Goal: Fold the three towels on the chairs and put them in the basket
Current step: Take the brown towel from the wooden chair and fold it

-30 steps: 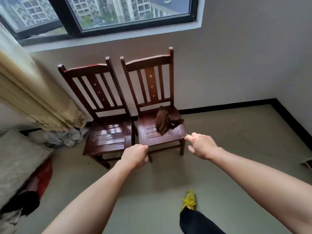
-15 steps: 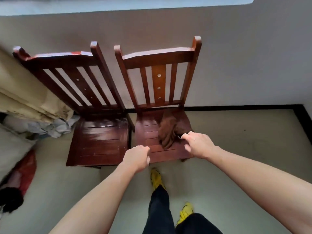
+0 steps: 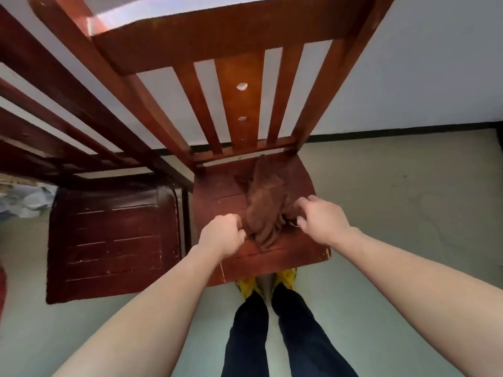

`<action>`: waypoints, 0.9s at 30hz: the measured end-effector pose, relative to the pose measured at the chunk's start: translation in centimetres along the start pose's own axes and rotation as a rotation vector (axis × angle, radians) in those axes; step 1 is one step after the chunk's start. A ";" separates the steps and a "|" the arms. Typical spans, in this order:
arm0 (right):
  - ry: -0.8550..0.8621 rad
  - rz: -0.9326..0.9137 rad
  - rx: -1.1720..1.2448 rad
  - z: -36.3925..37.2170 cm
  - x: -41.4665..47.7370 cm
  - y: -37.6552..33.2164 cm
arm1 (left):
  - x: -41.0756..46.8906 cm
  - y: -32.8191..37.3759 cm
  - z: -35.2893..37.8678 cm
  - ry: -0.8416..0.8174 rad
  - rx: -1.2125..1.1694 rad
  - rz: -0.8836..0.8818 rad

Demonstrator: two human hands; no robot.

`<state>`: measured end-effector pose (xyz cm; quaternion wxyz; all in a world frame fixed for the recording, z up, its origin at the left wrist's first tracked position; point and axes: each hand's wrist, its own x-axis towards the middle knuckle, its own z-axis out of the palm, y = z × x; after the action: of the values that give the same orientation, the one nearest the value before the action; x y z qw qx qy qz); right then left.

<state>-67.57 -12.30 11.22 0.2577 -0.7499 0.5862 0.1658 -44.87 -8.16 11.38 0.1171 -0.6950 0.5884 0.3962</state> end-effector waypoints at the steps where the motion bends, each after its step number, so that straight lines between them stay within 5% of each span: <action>1: 0.003 0.011 0.003 0.7 1.2 0.4 | 1.5 -0.1 0.6 0.002 -0.061 -0.033; 10: -0.068 0.007 0.100 9.3 8.3 3.4 | 12.4 1.3 8.5 0.046 -0.938 -0.442; 15: -0.086 0.115 0.208 11.0 7.6 5.2 | 12.0 2.2 8.5 0.259 -1.269 -0.617; 19: -0.098 0.144 0.213 10.3 6.3 6.6 | 9.4 -1.0 7.2 0.476 -1.370 -0.781; 24: -0.090 0.001 0.234 9.2 7.5 2.7 | 6.7 -3.1 7.6 0.450 -1.513 -0.795; 27: -0.183 -0.046 0.161 10.7 8.6 0.5 | 5.9 -4.9 7.5 0.673 -1.583 -0.835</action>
<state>-65.32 -12.99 -2.26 0.3733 -0.7218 0.5543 0.1797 -43.60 -6.33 0.90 -0.4305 -0.8038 -0.1429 0.3849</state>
